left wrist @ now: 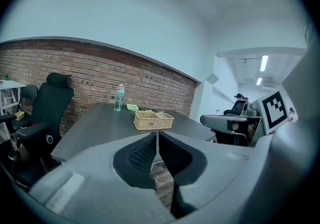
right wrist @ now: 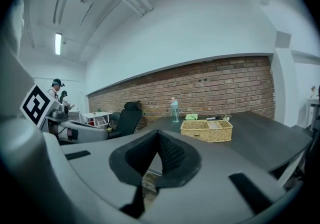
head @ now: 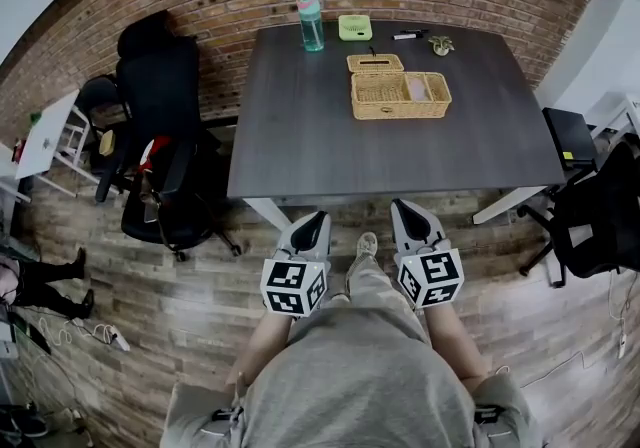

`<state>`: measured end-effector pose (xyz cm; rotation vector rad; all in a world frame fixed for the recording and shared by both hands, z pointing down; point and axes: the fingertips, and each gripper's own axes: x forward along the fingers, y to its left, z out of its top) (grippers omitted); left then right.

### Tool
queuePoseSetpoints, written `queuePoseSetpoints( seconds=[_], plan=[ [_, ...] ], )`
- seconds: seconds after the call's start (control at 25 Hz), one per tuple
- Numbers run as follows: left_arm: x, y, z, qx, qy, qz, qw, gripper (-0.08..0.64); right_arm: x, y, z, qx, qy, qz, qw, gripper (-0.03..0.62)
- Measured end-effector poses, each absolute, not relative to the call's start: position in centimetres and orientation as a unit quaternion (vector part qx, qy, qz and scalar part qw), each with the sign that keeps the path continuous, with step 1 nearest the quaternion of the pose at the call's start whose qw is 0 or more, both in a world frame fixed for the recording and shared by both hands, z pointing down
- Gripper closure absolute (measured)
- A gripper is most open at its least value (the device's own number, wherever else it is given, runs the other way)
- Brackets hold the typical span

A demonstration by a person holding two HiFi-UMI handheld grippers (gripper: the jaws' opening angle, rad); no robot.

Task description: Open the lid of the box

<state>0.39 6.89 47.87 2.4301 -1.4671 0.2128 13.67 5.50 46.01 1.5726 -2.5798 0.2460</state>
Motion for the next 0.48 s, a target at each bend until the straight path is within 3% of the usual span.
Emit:
queuePoseSetpoints(
  seconds=[0.48],
  plan=[
    [0.35, 8.11, 47.98, 0.842, -0.514, 0.073, 0.148, 0.531, 13.71, 6.71, 46.19, 0.514, -0.852, 0.084, 0.052, 0.589]
  ],
)
